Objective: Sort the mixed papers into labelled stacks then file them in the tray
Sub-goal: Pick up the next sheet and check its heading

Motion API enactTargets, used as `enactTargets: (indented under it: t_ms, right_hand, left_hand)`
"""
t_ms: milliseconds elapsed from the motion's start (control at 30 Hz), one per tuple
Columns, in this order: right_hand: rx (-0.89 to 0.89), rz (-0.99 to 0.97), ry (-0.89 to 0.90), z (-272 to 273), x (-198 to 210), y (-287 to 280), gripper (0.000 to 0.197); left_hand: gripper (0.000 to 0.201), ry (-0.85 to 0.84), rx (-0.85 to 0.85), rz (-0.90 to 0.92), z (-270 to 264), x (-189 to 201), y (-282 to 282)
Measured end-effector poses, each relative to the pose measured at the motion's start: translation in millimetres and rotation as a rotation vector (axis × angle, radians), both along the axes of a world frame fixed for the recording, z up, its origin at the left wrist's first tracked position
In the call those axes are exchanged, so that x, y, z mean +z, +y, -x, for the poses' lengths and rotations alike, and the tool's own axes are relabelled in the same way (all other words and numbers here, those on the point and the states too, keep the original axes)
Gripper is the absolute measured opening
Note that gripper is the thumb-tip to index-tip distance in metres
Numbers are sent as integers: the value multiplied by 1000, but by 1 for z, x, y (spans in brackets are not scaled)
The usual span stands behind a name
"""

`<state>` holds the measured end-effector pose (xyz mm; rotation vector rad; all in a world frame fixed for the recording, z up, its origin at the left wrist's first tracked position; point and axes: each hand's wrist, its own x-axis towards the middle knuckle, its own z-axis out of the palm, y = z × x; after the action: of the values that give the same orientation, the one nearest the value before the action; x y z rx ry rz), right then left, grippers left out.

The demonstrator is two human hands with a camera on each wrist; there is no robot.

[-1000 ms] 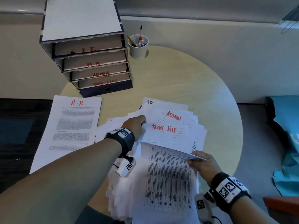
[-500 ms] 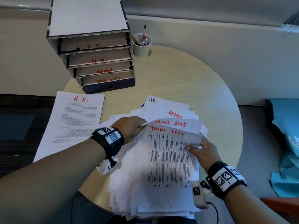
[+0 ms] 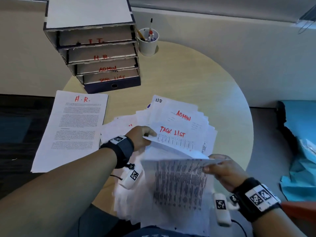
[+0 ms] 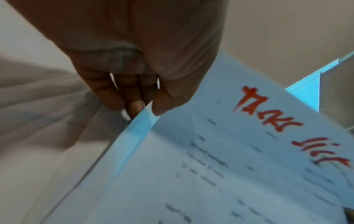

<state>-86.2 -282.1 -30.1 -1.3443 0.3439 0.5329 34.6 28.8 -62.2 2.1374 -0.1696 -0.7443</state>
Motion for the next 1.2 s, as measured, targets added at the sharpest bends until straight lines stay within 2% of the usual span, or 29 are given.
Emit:
enactTargets:
  t_ms: [100, 167, 233, 333, 467, 567, 633, 700, 767, 833, 900, 967, 1033, 1067, 1100, 1167, 1200]
  right_hand:
    - [-135, -17, -27, 7, 3, 1, 51]
    - [-202, -65, -44, 9, 3, 3, 33]
    - [-279, -109, -31, 11, 1, 6, 15]
    - [-386, -89, -25, 10, -5, 9, 34]
    - [-445, -83, -6, 7, -10, 10, 47]
    - [-430, -33, 35, 7, -18, 10, 38]
    - [-436, 30, 30, 7, -22, 10, 28]
    - [-419, 130, -1, 6, -28, 9, 31]
    - [-380, 189, -38, 5, -31, 8, 22]
    - [-320, 219, -53, 8, -35, 6, 40]
    - [-291, 266, -66, 10, -30, 9, 46]
    - [-313, 275, -49, 12, -28, 9, 29]
    - [-324, 211, -22, 13, -25, 9, 27]
    - [-334, 173, -8, 13, -26, 9, 33]
    - [-357, 138, 7, 13, -25, 7, 38]
    - [-402, 84, 41, 13, -21, 5, 51]
    - [-402, 70, 54, 12, -21, 4, 55]
  left_hand:
    - [26, -17, 116, 0, -1, -1, -1]
    - [23, -44, 219, 31, 2, 0, 0]
    - [30, -77, 302, 84, 7, 4, 0]
    - [42, -100, 395, 150, 11, 11, 0]
    - [18, -51, 406, 174, 18, 13, 3]
    - [36, -32, 366, 205, 25, 12, 10]
    - [25, -9, 301, 270, 29, 18, 14]
    - [12, 79, 251, 334, 36, 25, 13]
    - [24, 187, 198, 382, 42, 30, 14]
    - [36, 306, 157, 419, 48, 34, 16]
    - [39, 368, 179, 415, 46, 36, 17]
    - [38, 251, 253, 303, 36, 32, 15]
    - [32, -2, 237, 22, 20, 25, 11]
    - [39, -85, 183, -134, 13, 20, 9]
    - [55, -117, 138, -249, 8, 16, 4]
    - [80, -68, 111, -393, 1, 9, -5]
    - [83, -48, 124, -440, -1, 8, -10]
